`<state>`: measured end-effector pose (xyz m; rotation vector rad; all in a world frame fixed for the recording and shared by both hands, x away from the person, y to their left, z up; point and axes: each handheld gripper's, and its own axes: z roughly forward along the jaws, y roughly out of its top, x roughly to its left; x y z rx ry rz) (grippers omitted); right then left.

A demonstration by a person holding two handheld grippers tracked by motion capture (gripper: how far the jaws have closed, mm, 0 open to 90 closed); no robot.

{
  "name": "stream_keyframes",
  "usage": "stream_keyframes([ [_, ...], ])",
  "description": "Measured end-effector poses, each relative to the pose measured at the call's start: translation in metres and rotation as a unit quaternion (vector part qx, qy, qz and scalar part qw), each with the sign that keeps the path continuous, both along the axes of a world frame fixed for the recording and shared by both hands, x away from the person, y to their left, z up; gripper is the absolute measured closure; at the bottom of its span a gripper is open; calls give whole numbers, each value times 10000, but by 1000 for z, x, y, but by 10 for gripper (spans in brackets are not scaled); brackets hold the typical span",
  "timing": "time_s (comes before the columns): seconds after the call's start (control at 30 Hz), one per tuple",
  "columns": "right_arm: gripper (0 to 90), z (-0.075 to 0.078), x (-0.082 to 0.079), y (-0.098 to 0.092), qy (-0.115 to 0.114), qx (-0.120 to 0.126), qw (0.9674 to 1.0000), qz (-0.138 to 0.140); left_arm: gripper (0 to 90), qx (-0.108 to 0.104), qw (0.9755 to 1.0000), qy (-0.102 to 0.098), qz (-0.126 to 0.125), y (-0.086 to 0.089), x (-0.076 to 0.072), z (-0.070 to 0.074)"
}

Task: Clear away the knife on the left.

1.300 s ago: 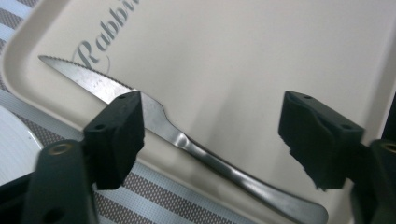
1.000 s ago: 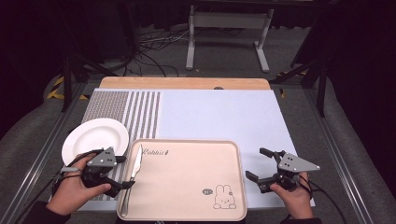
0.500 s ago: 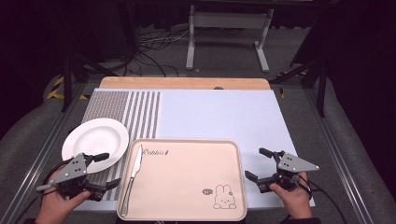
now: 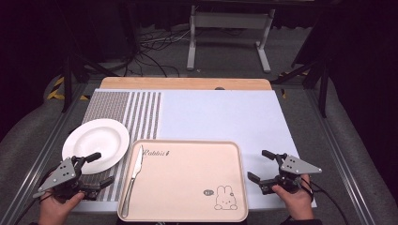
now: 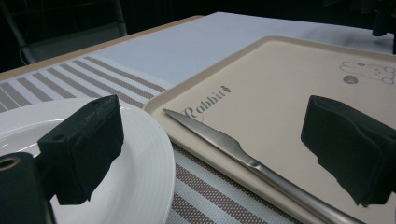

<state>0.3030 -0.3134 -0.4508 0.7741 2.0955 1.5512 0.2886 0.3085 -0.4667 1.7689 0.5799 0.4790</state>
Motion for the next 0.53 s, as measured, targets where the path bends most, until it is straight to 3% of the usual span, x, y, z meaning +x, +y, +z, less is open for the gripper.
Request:
stream_keyframes([
  [0.2, 24, -4, -1, -6, 28, 48, 9999, -98, 68, 174, 9998, -65, 10, -2, 0, 0],
  [0.4, 24, -3, -2, -6, 20, 54, 9999, -105, 63, 51, 10000, 43, -26, -2, 0, 0],
  [0.53, 24, -3, -2, -6, 18, 54, 9999, -105, 49, -243, 9995, 208, -75, -1, -1, 1],
])
